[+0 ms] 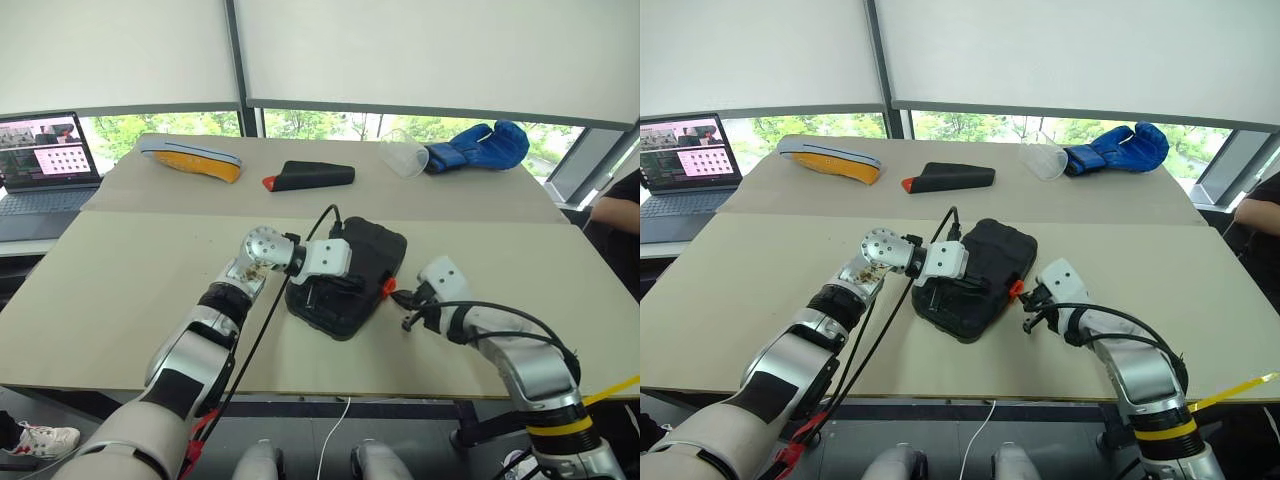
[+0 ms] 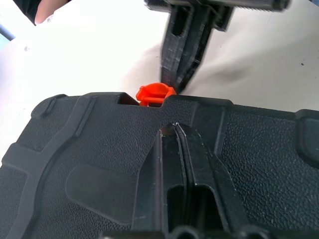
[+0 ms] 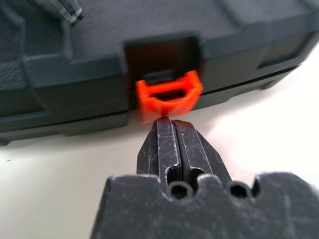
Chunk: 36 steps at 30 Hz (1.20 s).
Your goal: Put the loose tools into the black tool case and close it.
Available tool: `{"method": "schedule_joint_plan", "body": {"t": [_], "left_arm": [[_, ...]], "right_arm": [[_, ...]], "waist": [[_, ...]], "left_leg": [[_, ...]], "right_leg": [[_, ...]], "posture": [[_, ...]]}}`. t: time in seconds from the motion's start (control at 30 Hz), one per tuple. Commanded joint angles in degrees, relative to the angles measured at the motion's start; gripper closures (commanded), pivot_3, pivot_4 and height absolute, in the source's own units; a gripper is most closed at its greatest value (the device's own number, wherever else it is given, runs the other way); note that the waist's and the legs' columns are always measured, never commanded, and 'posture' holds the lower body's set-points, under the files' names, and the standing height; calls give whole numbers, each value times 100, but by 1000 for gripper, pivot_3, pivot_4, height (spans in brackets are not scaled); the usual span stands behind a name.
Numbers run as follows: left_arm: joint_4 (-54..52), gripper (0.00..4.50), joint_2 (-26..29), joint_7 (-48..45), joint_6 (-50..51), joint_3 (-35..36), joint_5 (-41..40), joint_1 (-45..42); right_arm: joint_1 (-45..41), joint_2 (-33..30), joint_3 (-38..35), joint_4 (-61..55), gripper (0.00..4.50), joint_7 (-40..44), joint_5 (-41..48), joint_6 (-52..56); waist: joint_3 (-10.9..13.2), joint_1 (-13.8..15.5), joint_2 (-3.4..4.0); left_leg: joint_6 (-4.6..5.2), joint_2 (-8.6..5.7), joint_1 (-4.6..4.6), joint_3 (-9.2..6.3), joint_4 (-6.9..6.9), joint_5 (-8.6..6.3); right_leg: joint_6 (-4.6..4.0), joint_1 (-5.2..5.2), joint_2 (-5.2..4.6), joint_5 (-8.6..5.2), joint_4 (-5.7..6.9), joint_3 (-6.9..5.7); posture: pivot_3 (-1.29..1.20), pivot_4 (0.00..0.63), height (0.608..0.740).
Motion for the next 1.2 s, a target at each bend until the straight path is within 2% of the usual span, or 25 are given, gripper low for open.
{"method": "schedule_joint_plan", "body": {"t": [0.03, 0.23, 0.47, 0.83, 1.07, 1.2], "left_arm": [[246, 4427, -53, 107, 62, -180, 289, 203], [234, 4427, -9, 78, 54, -173, 287, 223], [236, 4427, 50, 69, 32, -169, 297, 272], [259, 4427, 16, 121, -2, -195, 327, 301], [219, 4427, 35, 111, 9, -199, 324, 341], [241, 4427, 104, 129, 198, -82, 239, 297]], "right_arm": [[-296, 167, 98, 33, 4500, -1, -63, -449], [-411, -191, 541, 414, 4500, 12, -883, -1177], [-435, -174, 300, 40, 4500, 138, -655, -950], [-1025, -40, 429, -56, 4500, 298, -692, -693], [-1071, -562, 983, 350, 4500, 369, -1599, -1519], [-969, -620, 903, 576, 4500, 319, -1692, -1634]], "waist": [[0, 0, 0], [0, 5, 0], [0, 12, 0], [1, -44, 1], [1, -68, 1], [1, -53, 1]], "left_leg": [[0, 0, 0, 0, 0, 0], [0, -2, -2, 1, -1, 0], [0, -2, -3, 1, -3, 0], [0, -1, -4, 1, -10, 0], [0, 0, -1, 1, -14, 0], [0, -1, -1, 1, -14, 0]], "right_leg": [[0, 0, 0, 0, 0, 0], [0, -4, -1, 0, 0, 0], [-1, -5, -1, 0, 0, 0], [-3, -14, 1, 1, 2, 2], [-6, -13, 2, -1, 1, 1], [-6, -12, 1, -1, 0, 1]], "posture": [[0, 150, 734], [0, 150, 734], [0, 150, 734], [0, 150, 734], [0, 150, 734], [0, 150, 734]]}}
